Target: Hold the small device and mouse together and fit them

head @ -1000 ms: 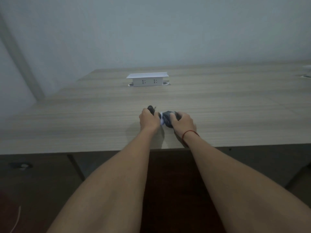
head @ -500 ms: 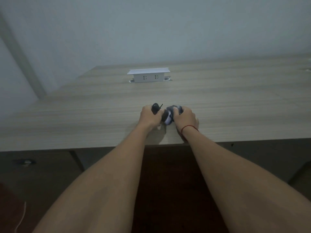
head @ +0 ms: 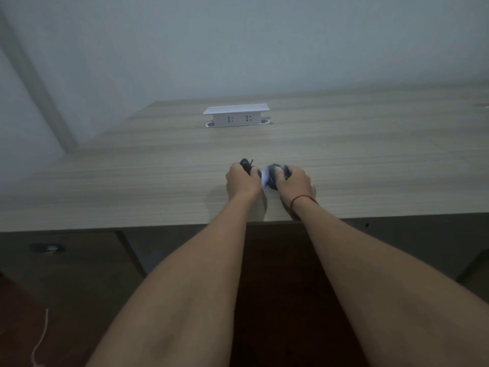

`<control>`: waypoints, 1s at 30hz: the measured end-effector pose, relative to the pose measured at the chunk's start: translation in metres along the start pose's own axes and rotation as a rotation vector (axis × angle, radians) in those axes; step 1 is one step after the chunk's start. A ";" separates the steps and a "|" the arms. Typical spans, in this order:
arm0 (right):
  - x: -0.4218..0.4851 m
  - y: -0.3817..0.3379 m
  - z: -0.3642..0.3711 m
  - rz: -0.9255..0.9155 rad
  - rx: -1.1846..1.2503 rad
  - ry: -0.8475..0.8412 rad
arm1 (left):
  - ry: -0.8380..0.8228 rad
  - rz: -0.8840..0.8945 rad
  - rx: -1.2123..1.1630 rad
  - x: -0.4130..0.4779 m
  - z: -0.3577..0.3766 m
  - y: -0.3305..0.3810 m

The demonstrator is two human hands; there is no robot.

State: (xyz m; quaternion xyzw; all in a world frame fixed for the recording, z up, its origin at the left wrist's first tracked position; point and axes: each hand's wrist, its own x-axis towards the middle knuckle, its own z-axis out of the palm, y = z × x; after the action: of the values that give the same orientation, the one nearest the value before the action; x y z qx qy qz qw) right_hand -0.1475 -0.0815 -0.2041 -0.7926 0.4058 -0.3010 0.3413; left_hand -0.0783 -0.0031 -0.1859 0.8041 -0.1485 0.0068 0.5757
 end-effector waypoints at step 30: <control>0.001 0.003 -0.002 0.033 0.024 0.058 | -0.225 -0.069 -0.069 -0.006 -0.011 -0.001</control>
State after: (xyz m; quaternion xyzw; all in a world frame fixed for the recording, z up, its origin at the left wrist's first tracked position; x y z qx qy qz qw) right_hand -0.1496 -0.0840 -0.2049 -0.7726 0.4248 -0.3229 0.3440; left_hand -0.0818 0.0083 -0.1842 0.7840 -0.1849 -0.1084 0.5826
